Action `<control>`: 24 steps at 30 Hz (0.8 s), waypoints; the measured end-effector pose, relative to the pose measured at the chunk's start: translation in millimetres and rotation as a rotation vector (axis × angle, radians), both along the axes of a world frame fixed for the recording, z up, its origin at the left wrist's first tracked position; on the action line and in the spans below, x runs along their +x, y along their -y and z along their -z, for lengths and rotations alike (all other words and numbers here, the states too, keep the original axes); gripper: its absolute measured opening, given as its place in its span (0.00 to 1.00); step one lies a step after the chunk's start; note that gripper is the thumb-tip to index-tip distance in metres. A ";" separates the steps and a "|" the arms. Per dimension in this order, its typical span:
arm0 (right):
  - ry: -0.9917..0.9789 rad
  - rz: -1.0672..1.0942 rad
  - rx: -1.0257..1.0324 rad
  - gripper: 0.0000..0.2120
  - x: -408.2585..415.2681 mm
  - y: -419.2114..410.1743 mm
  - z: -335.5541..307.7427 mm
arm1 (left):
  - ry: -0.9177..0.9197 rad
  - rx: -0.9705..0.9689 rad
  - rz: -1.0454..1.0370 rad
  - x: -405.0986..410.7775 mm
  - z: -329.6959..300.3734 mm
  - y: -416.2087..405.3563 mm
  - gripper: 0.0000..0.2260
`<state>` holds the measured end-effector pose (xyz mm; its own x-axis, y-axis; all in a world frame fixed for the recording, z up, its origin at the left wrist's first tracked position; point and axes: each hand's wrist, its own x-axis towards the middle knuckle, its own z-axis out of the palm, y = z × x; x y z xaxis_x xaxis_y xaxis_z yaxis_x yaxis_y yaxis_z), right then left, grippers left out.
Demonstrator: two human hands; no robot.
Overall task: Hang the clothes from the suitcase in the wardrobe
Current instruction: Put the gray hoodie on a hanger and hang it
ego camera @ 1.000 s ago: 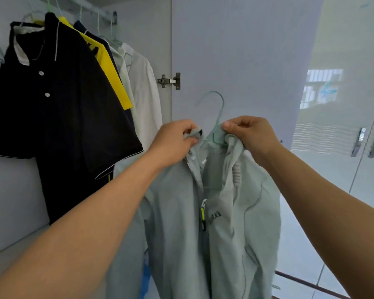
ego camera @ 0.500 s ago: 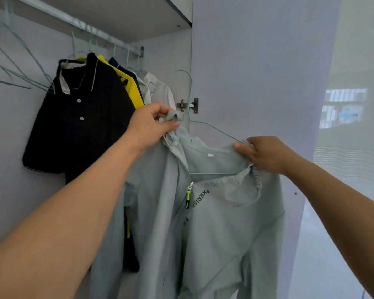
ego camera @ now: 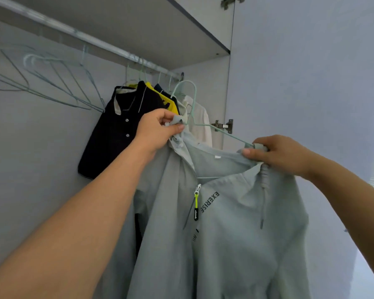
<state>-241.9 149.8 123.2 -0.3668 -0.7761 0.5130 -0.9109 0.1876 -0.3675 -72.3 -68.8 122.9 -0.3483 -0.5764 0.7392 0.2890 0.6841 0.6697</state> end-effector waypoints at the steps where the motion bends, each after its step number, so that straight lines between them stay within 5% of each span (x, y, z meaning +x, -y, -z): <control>1: 0.066 -0.064 0.003 0.21 3.3 -3.8 -4.2 | -0.001 -0.013 -0.004 0.2 -4.0 -2.3 0.09; 4: 0.173 -0.183 -0.101 0.21 13.8 -10.7 -26.2 | -0.103 -0.050 -0.030 4.4 -20.2 -8.1 0.08; 6: 0.051 -0.140 -0.199 0.22 14.3 -8.1 -35.4 | -0.189 -0.049 -0.007 8.2 -25.5 -9.0 0.08; 9: -0.215 0.087 0.007 0.20 13.4 4.5 -29.2 | -0.083 -0.004 0.033 8.4 -8.9 -2.8 0.09; 11: -0.162 0.044 0.026 0.22 10.3 15.7 -13.7 | -0.028 0.054 0.020 7.2 10.1 11.9 0.09; 16: 0.117 -0.179 -0.348 0.17 28.4 51.6 -32.3 | -0.174 0.073 -0.076 14.4 -19.5 58.0 0.09; 24: -0.344 -0.052 -0.452 0.14 62.6 151.0 -79.7 | -0.177 0.111 -0.217 21.9 -59.9 147.0 0.08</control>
